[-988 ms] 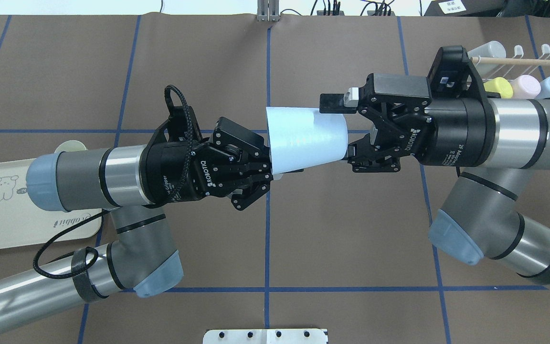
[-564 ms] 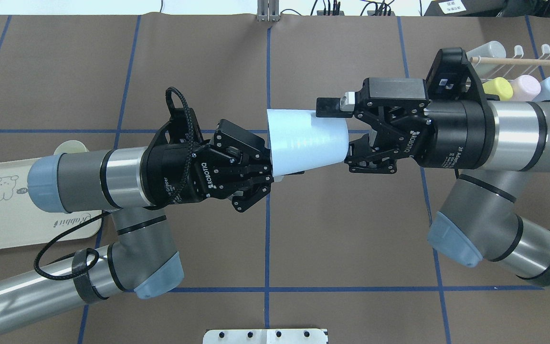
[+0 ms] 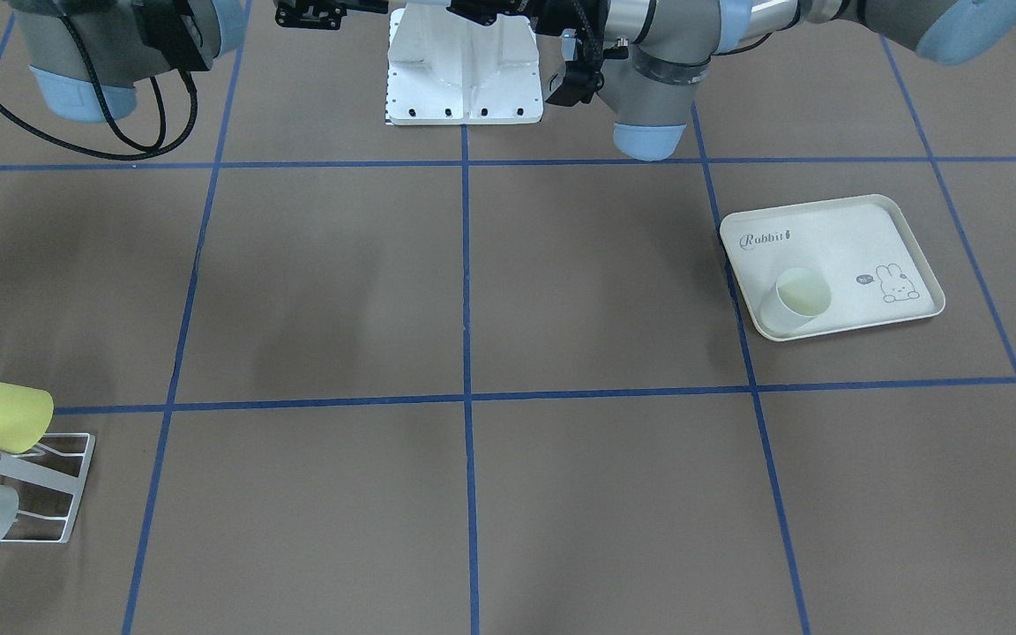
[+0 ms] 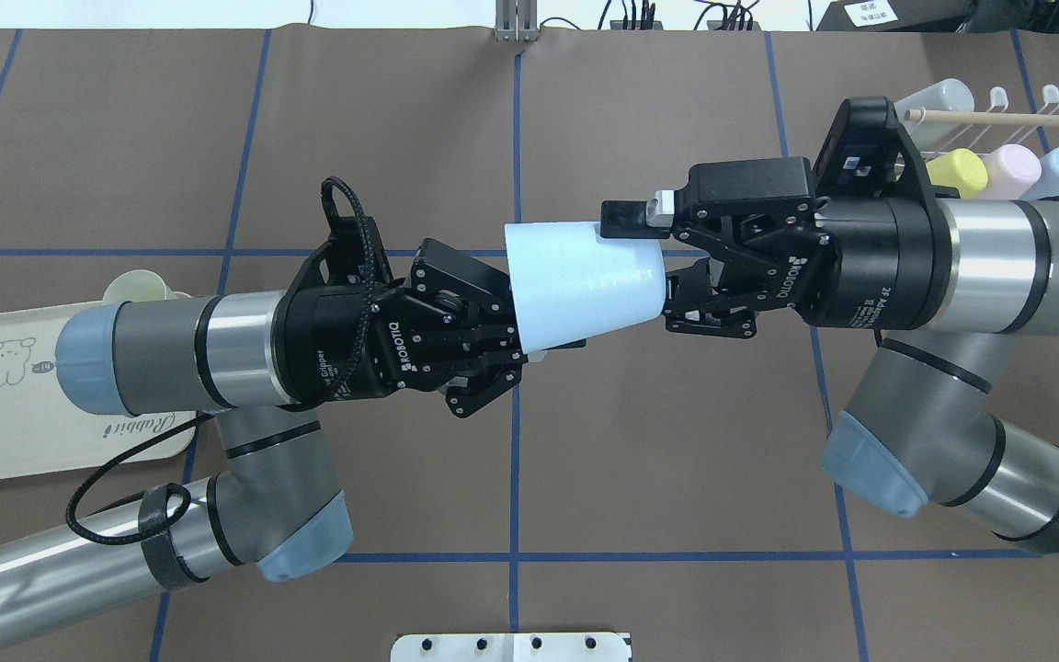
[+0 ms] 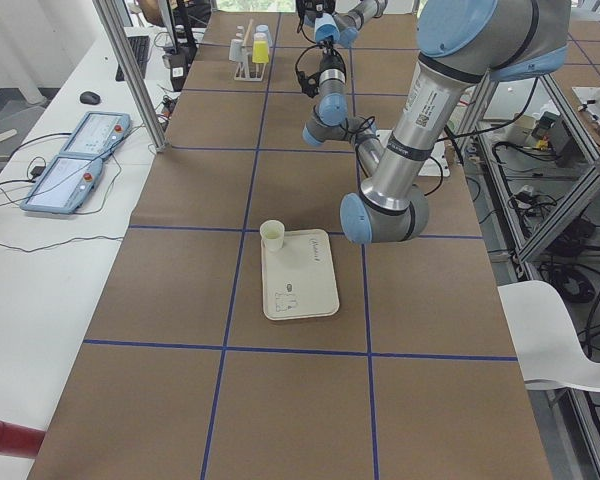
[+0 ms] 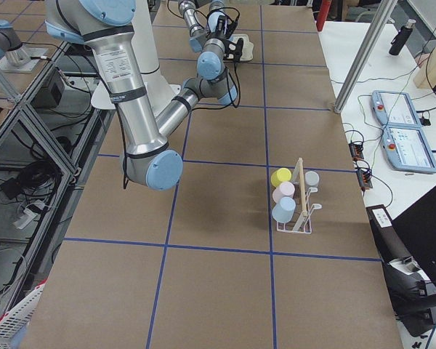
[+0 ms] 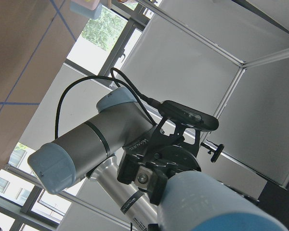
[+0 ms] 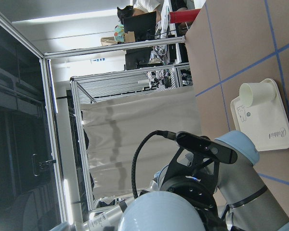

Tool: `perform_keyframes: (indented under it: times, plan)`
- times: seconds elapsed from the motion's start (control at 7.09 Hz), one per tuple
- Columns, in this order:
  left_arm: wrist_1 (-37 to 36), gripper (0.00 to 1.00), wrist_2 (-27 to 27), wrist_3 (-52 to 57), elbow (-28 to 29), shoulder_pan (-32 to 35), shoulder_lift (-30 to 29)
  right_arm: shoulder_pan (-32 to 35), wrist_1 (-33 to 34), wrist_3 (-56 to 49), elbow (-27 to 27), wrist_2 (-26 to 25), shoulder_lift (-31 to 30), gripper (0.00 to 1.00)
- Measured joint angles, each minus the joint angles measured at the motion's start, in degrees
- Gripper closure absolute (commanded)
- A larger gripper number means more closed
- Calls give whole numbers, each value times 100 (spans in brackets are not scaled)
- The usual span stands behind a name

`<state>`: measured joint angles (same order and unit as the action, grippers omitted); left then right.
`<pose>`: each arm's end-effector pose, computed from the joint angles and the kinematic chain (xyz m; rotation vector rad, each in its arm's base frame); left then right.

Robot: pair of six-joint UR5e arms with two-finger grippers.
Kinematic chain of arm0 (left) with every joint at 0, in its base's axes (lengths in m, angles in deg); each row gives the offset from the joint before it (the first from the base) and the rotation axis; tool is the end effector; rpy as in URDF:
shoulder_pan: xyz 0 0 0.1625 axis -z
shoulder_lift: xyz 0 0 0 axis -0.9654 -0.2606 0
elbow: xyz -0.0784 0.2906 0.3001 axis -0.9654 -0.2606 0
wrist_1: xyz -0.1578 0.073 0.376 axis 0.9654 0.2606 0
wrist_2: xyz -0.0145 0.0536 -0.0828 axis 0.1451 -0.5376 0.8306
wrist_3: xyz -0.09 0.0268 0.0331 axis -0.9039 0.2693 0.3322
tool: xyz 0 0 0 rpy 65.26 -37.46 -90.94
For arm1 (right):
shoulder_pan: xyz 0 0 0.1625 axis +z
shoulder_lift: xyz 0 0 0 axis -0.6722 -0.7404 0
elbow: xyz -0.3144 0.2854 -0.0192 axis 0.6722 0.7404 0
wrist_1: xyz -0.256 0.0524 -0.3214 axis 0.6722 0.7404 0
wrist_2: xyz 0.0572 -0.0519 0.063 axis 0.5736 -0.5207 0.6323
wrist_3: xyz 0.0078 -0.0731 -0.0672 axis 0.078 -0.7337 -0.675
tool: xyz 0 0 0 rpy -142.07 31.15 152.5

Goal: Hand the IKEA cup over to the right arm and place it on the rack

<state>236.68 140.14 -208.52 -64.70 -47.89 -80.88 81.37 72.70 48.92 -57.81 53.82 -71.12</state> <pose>0.4173 -0.3362 0.1242 -0.5947 2.4565 -0.2456 -0.2879 -0.3530 0.1622 -0.1182 -2.2478 0.1921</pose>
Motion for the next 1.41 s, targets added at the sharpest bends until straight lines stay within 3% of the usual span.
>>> perform_keyframes:
  times: [0.71,1.41]
  plan:
    - [-36,0,-125,-14,-52,15,2,-11,-1,26,-3,-8,-2,70]
    - [-85,0,-237,60,-18,497,352,10,7,34,4,-214,-51,71]
